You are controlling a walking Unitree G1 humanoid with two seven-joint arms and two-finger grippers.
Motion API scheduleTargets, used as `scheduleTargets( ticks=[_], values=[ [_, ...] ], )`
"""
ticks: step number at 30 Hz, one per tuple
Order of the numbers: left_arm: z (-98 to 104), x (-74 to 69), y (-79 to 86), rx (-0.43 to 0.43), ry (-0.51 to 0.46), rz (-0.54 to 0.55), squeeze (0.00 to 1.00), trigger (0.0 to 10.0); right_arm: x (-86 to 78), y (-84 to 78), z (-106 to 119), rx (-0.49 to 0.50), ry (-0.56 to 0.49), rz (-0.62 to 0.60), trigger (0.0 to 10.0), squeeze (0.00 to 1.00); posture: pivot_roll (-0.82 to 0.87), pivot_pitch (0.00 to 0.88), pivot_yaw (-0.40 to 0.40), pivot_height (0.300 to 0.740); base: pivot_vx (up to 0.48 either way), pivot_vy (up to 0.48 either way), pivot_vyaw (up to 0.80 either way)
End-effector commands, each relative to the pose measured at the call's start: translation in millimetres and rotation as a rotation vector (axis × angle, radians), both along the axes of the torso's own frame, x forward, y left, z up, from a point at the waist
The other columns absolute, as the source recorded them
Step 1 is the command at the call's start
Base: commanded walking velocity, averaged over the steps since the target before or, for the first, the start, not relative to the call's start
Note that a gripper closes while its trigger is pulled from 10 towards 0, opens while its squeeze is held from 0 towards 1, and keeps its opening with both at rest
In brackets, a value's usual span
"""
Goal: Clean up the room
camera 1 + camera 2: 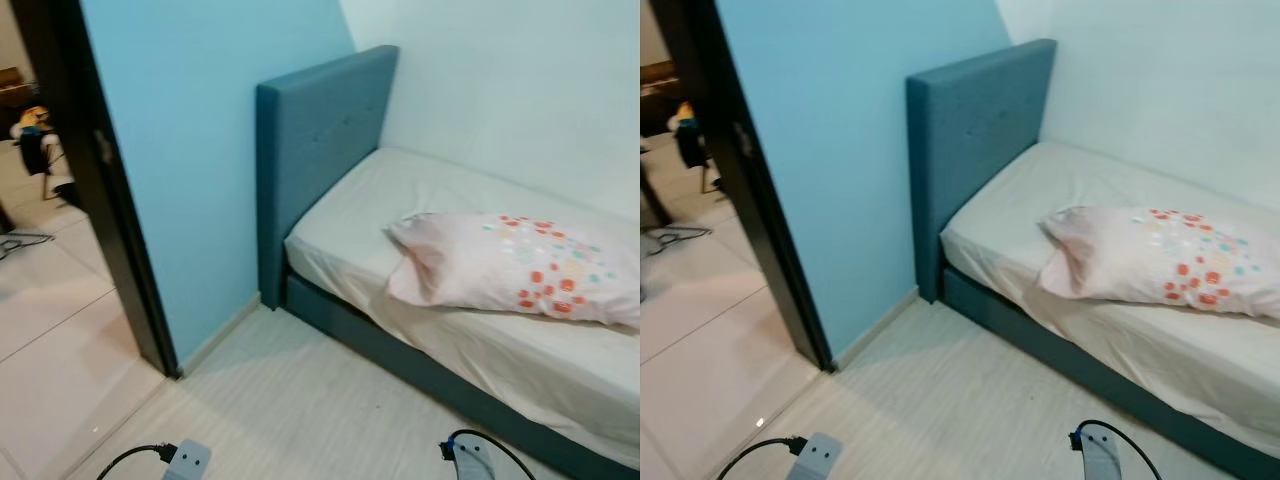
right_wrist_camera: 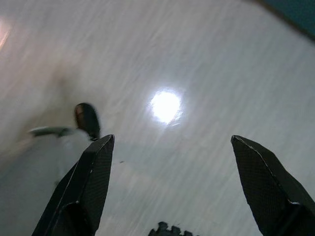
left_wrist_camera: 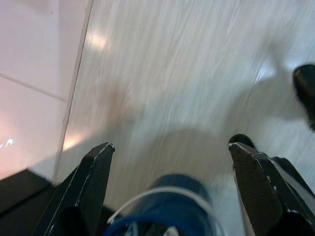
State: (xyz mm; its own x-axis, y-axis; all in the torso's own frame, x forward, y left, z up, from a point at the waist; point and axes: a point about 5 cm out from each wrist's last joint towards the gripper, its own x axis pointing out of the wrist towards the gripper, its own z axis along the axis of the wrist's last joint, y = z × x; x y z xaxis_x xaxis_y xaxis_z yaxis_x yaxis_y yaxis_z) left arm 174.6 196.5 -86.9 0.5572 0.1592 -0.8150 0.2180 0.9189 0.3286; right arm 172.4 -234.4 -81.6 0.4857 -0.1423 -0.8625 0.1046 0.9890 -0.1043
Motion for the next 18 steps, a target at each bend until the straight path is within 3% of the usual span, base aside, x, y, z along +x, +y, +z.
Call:
scheduleTargets(
  ticks=[1,11,18],
  values=[
    [-2.6,-6.2,2.0,-0.015,0.02,0.025,0.0,10.0,-2.1,2.4,-1.5,0.01,0.003,-0.004,10.0,0.0,0.06,0.0,-0.068,0.74,0.0,0.0,-0.61],
    [-2.1,-4.6,1.1,-0.026,0.016,0.036,0.0,10.0,-2.2,2.8,-1.6,0.009,0.001,0.0,10.0,0.0,0.05,0.0,-0.069,0.74,0.0,0.0,-0.61],
    [-2.3,-4.4,1.0,-0.041,0.027,0.059,0.0,10.0,0.2,4.9,-1.0,0.028,-0.015,-0.004,10.0,0.0,0.06,0.0,-0.069,0.74,0.0,-0.086,0.0]
  ],
)
